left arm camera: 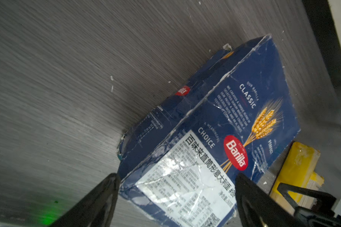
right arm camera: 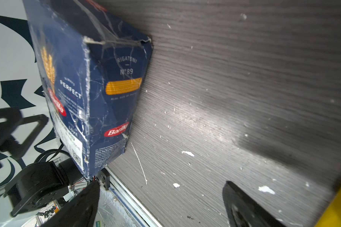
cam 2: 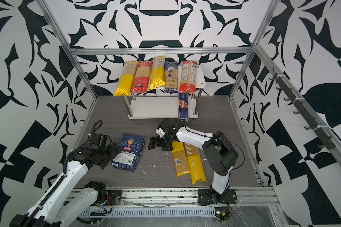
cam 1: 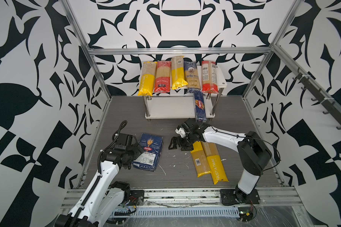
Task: Arrange pasta packages on shelves
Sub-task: Move the pasta box to the center of the table.
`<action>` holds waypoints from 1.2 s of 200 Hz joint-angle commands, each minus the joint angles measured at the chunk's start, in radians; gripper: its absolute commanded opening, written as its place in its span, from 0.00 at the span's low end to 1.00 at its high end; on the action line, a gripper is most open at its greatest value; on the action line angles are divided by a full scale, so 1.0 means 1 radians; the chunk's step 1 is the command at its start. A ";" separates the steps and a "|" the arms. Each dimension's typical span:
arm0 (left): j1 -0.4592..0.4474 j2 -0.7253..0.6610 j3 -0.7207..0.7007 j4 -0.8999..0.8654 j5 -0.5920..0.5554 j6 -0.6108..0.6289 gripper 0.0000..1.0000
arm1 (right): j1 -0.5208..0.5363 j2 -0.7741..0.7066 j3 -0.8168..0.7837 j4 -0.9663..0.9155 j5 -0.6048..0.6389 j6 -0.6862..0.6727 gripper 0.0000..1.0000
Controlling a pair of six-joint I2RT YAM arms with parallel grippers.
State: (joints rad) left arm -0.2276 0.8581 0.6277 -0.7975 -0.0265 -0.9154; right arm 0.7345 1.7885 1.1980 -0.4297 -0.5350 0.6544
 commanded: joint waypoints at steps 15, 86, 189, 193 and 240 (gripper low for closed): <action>0.001 0.080 -0.024 0.121 0.100 -0.002 0.91 | 0.002 -0.008 0.041 -0.014 -0.002 0.011 1.00; 0.001 0.183 0.007 0.188 0.170 0.055 0.90 | 0.014 -0.029 0.004 0.011 0.011 0.042 1.00; -0.014 0.293 0.058 0.338 0.356 -0.032 0.86 | 0.020 0.040 -0.123 0.267 -0.097 0.138 1.00; -0.015 0.292 0.058 0.338 0.359 -0.036 0.86 | 0.020 0.043 -0.131 0.286 -0.100 0.148 1.00; -0.024 0.280 0.050 0.320 0.345 -0.057 0.86 | 0.035 0.063 -0.210 0.426 -0.123 0.211 1.00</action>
State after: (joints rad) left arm -0.2420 1.1584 0.6674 -0.4721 0.2947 -0.9463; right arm 0.7498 1.8404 1.0252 -0.0834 -0.6518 0.8185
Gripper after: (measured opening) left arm 0.859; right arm 0.997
